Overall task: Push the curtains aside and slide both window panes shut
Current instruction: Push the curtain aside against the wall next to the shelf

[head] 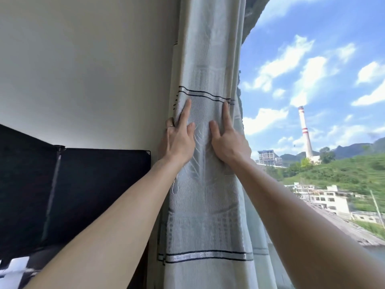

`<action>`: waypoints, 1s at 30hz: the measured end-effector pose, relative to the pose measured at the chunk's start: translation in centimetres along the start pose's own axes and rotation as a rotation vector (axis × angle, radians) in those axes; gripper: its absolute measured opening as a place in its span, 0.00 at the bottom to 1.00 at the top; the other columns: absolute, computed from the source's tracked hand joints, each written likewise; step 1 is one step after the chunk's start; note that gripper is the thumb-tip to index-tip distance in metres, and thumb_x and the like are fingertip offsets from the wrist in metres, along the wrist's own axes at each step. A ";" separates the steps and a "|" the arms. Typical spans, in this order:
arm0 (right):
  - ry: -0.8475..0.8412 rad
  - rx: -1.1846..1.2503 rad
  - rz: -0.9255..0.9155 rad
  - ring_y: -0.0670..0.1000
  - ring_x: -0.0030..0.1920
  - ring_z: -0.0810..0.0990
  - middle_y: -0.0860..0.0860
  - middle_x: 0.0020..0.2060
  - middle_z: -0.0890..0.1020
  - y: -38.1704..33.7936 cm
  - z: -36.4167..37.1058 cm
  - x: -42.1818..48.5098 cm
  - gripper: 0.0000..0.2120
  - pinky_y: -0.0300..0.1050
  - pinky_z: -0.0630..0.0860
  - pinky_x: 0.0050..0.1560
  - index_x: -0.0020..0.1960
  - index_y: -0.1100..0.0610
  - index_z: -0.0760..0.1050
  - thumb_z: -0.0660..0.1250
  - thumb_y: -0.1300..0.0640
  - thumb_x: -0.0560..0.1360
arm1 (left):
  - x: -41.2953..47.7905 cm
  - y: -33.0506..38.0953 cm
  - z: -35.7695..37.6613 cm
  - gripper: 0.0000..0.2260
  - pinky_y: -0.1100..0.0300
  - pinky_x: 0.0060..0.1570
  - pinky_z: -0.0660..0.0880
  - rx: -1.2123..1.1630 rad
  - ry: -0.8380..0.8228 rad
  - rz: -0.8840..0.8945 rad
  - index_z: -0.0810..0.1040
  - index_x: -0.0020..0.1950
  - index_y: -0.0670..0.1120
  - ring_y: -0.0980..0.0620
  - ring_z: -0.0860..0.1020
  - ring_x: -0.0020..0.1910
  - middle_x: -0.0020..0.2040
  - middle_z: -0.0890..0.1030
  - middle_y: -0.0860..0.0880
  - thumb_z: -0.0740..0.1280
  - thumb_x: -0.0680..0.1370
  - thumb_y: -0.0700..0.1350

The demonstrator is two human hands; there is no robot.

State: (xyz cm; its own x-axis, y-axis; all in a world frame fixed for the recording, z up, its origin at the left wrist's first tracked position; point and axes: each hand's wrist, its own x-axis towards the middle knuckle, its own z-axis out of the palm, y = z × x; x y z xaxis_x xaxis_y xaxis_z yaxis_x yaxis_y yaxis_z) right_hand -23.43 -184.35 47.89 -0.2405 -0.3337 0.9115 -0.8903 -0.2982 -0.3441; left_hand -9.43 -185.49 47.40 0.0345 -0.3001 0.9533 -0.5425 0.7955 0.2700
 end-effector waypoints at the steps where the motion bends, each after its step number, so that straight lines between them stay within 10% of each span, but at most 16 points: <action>1: 0.006 0.011 -0.007 0.62 0.53 0.80 0.59 0.61 0.80 0.2 1.7 0.9 0.29 0.53 0.70 0.42 0.74 0.31 0.34 0.45 0.32 0.78 | 0.8 -1.3 0.7 0.23 0.50 0.57 0.72 0.044 -0.001 -0.011 0.46 0.77 0.70 0.38 0.75 0.62 0.74 0.61 0.38 0.51 0.85 0.54; 13: -0.010 0.004 -0.010 0.63 0.53 0.80 0.60 0.59 0.80 5.2 12.9 8.3 0.30 0.52 0.71 0.46 0.76 0.35 0.37 0.47 0.35 0.79 | 7.6 -11.3 8.9 0.23 0.49 0.58 0.71 0.183 -0.064 -0.090 0.42 0.73 0.75 0.37 0.71 0.69 0.80 0.52 0.39 0.50 0.84 0.59; 20: -0.074 0.033 -0.020 0.64 0.66 0.74 0.55 0.78 0.60 7.3 18.1 11.0 0.31 0.55 0.71 0.66 0.77 0.38 0.35 0.47 0.36 0.80 | 9.6 -15.3 12.5 0.23 0.48 0.62 0.72 0.234 -0.086 -0.131 0.45 0.75 0.72 0.39 0.72 0.67 0.80 0.51 0.40 0.52 0.84 0.57; 25: -0.052 0.054 -0.053 0.58 0.79 0.44 0.51 0.80 0.42 8.0 23.4 12.8 0.32 0.56 0.49 0.77 0.78 0.40 0.36 0.48 0.37 0.80 | 11.7 -19.0 13.7 0.24 0.47 0.58 0.74 0.354 -0.093 -0.178 0.45 0.75 0.72 0.41 0.76 0.60 0.80 0.53 0.43 0.52 0.84 0.58; 30: -0.098 0.203 -0.067 0.54 0.79 0.43 0.49 0.80 0.45 8.8 28.0 14.8 0.32 0.55 0.48 0.78 0.79 0.43 0.39 0.51 0.41 0.81 | 13.8 -22.3 15.0 0.25 0.53 0.51 0.70 0.451 -0.132 -0.219 0.45 0.76 0.71 0.41 0.74 0.62 0.79 0.56 0.46 0.53 0.84 0.56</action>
State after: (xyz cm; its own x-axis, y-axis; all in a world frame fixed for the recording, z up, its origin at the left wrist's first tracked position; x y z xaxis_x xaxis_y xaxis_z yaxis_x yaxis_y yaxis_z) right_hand -24.04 -216.92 52.00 -0.1360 -0.3889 0.9112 -0.8046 -0.4932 -0.3306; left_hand -9.42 -215.26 52.50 0.0969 -0.5214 0.8478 -0.8431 0.4097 0.3483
